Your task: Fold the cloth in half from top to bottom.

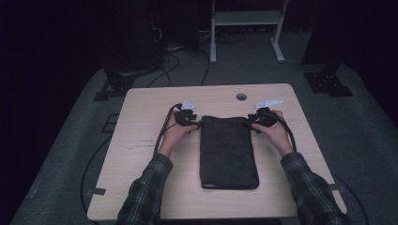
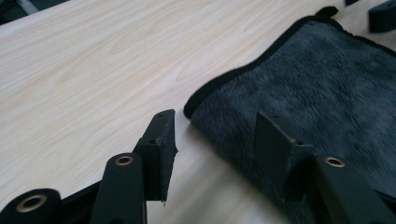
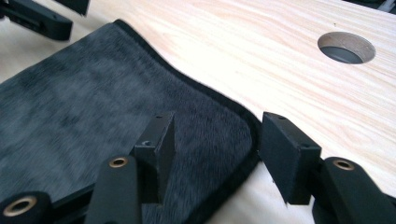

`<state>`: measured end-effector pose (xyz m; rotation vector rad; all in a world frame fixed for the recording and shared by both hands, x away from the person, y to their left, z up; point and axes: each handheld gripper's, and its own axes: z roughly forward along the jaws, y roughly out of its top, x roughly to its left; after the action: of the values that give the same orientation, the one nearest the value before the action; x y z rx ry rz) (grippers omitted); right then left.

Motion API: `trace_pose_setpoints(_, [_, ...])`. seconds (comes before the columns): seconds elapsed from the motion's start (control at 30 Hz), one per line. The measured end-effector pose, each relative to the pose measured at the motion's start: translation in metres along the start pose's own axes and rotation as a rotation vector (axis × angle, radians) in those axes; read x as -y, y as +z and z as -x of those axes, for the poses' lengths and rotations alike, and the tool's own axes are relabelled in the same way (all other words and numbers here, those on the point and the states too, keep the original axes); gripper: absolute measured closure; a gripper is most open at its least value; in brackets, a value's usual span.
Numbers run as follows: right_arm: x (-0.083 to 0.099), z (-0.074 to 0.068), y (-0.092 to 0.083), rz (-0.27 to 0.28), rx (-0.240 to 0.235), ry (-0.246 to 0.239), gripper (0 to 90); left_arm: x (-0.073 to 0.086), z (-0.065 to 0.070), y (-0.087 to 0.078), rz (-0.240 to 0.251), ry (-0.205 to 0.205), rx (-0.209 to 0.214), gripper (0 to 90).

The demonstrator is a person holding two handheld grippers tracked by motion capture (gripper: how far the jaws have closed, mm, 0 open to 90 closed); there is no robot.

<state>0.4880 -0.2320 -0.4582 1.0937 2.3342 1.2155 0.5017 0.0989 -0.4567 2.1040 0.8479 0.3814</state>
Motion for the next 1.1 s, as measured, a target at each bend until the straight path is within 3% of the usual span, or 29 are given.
trace_pose_setpoints(0.1, [-0.001,0.001,0.013,-0.040,0.015,-0.013,43.4,-0.001,-0.002,0.010,0.001,-0.015,0.006,49.0])
trace_pose_setpoints(0.4, [0.001,0.004,0.028,-0.038,0.008,-0.005,39.0,0.000,-0.002,0.029,-0.061,-0.014,0.026,49.9])
trace_pose_setpoints(0.57, [0.002,-0.001,0.030,-0.058,0.045,-0.110,39.8,0.000,-0.002,0.030,-0.060,-0.023,0.036,55.3])
trace_pose_setpoints(0.67, [0.001,-0.004,0.031,-0.071,0.066,-0.134,40.2,-0.001,0.000,0.030,-0.071,-0.021,0.040,60.6])
trace_pose_setpoints(0.73, [0.001,-0.005,0.031,-0.073,0.069,-0.138,45.5,-0.002,0.001,0.030,-0.076,-0.016,0.042,65.2])
trace_pose_setpoints(0.77, [0.001,-0.005,0.031,-0.081,0.046,-0.128,54.6,-0.002,0.002,0.030,-0.076,-0.018,0.043,67.0])
trace_pose_setpoints(0.8, [0.002,-0.006,0.031,-0.080,0.031,-0.101,54.9,-0.003,0.003,0.030,-0.081,-0.014,0.045,69.0])
trace_pose_setpoints(0.9, [0.003,-0.005,0.031,-0.072,0.028,-0.085,59.2,-0.002,0.004,0.030,-0.077,-0.020,0.056,75.2])
trace_pose_setpoints(0.97, [0.002,-0.006,0.030,-0.078,0.021,-0.080,69.6,-0.002,0.004,0.029,-0.077,-0.038,0.064,78.3])
trace_pose_setpoints(1.1, [0.001,-0.011,0.030,-0.091,0.014,-0.064,79.9,-0.002,0.005,0.029,-0.078,-0.051,0.061,81.3])
